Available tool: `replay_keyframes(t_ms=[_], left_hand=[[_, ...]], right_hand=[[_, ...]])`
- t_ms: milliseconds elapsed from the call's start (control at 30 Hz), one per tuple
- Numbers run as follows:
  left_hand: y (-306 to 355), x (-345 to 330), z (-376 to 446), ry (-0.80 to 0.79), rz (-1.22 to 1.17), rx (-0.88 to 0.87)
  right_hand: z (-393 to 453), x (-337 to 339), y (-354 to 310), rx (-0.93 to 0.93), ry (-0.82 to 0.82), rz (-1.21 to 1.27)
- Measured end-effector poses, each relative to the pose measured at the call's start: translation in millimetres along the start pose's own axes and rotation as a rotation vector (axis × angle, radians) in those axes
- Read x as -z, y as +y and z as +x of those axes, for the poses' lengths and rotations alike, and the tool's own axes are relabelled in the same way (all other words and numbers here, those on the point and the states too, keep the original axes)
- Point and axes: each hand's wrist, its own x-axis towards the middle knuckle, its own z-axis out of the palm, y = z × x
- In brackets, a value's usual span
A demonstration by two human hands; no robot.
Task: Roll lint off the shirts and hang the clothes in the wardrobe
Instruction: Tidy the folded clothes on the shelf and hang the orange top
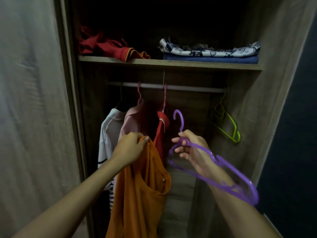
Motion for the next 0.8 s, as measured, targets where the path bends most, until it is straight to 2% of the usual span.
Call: replay_keyframes(t_ms=[233,433,533,700,800], left_hand=[[-5.9,3.4,-13.6,0.004,-0.011,0.011],[0.7,-0.8,-25.9,0.016,0.04,-0.084],[0.0,6.1,-28.3,0.034,0.086,-0.056],[-4.5,10.9,-34.5,0.057,0.106,-0.062],[-0.3,11.6,-37.8,0.019,0.147,-0.059]], right_hand=[[-27.2,-10.6,-5.4,-0.123,-0.052,0.246],[-41.0,-23.0,-4.5,-0.038,0.074,0.238],[-46.5,-18.2,-17.0,0.05,0.114,0.232],[-55.4,-22.4,-24.6,0.086,0.079,0.183],[-58.1,-28.6,-23.4,0.073,0.061,0.198]])
